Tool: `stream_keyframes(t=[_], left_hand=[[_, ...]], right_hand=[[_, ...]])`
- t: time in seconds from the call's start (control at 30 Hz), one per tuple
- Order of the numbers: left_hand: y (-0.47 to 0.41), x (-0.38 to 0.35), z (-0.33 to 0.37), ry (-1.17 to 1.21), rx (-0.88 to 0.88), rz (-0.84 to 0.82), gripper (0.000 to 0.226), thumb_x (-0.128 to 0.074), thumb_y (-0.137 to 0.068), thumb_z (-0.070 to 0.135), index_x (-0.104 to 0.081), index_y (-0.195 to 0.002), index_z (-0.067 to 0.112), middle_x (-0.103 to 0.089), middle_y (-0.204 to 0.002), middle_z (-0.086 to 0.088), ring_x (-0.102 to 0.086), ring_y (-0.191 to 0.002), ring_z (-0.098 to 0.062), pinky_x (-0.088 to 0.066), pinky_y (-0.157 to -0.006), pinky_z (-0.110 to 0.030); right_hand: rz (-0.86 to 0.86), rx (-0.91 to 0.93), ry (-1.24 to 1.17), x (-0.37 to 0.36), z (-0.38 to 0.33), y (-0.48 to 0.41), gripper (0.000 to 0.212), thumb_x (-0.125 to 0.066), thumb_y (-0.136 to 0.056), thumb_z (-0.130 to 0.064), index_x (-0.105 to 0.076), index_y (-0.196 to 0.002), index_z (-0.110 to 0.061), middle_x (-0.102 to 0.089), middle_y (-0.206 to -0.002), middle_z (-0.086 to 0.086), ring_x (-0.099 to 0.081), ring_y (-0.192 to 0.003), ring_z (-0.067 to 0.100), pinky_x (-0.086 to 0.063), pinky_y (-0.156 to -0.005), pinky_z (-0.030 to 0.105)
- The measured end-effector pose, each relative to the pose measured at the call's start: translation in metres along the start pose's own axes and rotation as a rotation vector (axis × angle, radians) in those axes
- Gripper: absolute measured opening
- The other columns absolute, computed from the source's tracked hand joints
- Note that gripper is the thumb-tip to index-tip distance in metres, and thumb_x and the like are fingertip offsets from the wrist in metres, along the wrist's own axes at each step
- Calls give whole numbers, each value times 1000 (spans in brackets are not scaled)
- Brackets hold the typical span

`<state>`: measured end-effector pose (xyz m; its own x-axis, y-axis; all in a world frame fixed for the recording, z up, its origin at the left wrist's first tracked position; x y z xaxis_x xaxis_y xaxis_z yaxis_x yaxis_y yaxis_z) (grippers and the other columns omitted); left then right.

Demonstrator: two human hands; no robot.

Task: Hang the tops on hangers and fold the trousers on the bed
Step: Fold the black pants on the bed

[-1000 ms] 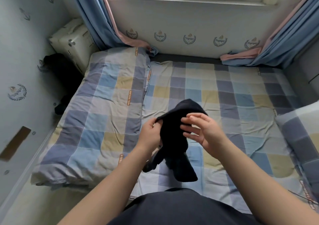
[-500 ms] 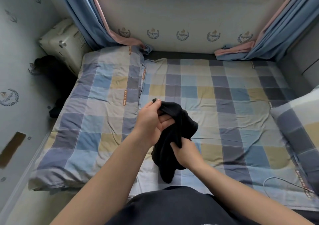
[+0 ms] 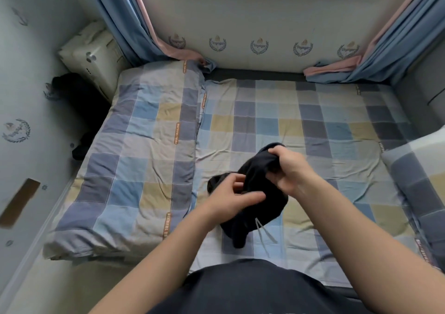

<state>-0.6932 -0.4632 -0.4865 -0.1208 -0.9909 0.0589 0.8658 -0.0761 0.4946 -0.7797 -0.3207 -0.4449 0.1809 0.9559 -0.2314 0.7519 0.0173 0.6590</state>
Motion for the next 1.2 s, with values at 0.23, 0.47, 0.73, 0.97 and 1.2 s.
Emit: stream_keyframes(t=[0.23, 0.47, 0.73, 0.97, 1.2], left_hand=[[-11, 6, 9, -88, -139, 280, 25, -61, -82, 35, -68, -101, 20, -74, -97, -5, -70, -96, -26, -54, -89, -54], [-10, 24, 0, 564, 215, 365, 24, -58, -99, 18, -64, -115, 1, -71, -97, -18, -70, -81, -32, -58, -62, -37], [-7, 21, 26, 615, 201, 150, 27, -61, -98, 30, -66, -114, 8, -71, -101, -12, -69, -96, -26, -58, -72, -34], [-12, 41, 22, 237, -8, 107, 47, -74, -90, 34, -57, -132, 23, -77, -106, 6, -73, -98, -12, -58, -78, -26], [-27, 7, -52, -45, 200, 113, 70, -86, -76, 33, -47, -131, 14, -66, -120, -8, -67, -108, -23, -55, -89, -34]], right_hand=[[-281, -19, -45, 4, 2, 4, 14, -56, -100, -13, -60, -110, -5, -71, -108, 14, -69, -103, 29, -61, -82, 43], [-353, 103, 557, 52, 83, -1, 55, -74, -81, -17, -55, -133, -24, -60, -134, -4, -59, -118, 10, -50, -90, 23], [-328, 311, 972, 50, 100, -18, 28, -60, -96, -10, -67, -88, -35, -70, -83, -16, -65, -84, 11, -51, -74, 26], [-155, 149, 396, 36, 45, -8, 14, -56, -99, -10, -65, -91, -4, -67, -77, 14, -70, -62, 24, -56, -50, 35], [-208, 48, -22, 23, 10, 10, 19, -45, -102, -6, -63, -102, -1, -74, -76, 13, -74, -65, 24, -59, -55, 32]])
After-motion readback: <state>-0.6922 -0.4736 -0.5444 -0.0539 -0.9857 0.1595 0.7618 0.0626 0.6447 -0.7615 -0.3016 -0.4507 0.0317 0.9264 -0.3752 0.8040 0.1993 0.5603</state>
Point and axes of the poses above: each hand's wrist, its own y-axis away from the middle knuckle, its own x-axis out of the back of the hand, z = x × y, the point moved 3 cm from there along -y, towards the middle knuckle
